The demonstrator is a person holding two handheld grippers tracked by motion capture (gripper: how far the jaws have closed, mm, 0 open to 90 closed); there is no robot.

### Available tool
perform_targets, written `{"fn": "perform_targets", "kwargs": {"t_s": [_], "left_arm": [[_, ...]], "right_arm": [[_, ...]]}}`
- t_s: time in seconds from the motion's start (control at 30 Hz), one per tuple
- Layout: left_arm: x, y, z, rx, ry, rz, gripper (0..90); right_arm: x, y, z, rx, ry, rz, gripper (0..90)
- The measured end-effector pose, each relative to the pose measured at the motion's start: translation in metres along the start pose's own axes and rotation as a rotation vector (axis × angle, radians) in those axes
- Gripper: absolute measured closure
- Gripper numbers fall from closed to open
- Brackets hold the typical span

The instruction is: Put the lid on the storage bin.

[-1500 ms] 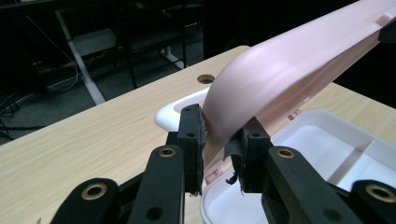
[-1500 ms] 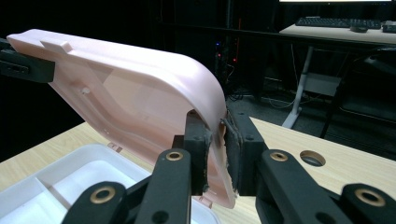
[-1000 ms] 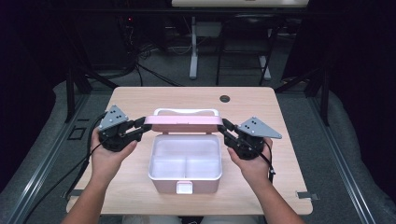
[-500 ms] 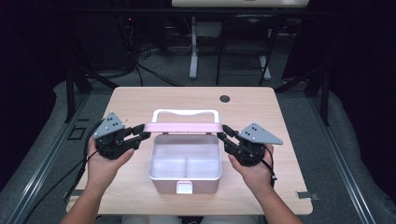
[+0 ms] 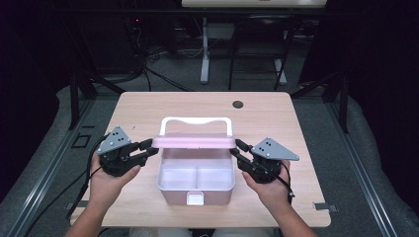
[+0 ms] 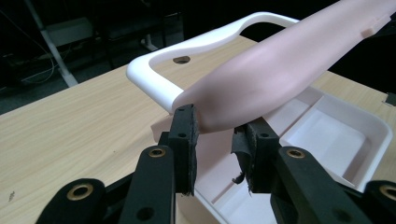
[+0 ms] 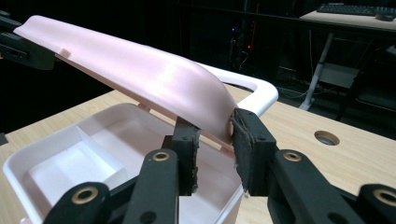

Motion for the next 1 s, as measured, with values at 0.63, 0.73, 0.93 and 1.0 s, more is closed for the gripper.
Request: {"fn": "perform_targets", "kwargs": {"t_s": [0.63, 0.73, 0.93, 1.0], "left_arm": [[0.021, -0.007, -0.004, 0.013, 0.021, 0.007, 67.7], [0.025, -0.008, -0.004, 0.013, 0.030, 0.007, 67.3], [0.031, -0.009, -0.004, 0.011, 0.040, 0.013, 66.9], [0.033, -0.009, -0.004, 0.013, 0.045, 0.009, 66.9]], "right_arm": [[0.014, 0.012, -0.011, -0.028, 0.033, -0.048, 68.8], [0.017, 0.014, -0.012, -0.033, 0.041, -0.054, 67.8], [0.024, 0.017, -0.015, -0.041, 0.045, -0.043, 67.7], [0.026, 0.018, -0.015, -0.044, 0.049, -0.042, 67.7]]}}
Point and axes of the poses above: each handheld gripper's, and its own axes: z roughly forward along the jaws, x roughly out of its underside, y roughly to its left, the point moved 2 cm from there along z, roughly forward along the jaws, and after that the axes turned 10 degrees about -z, right-handed, at the moved point
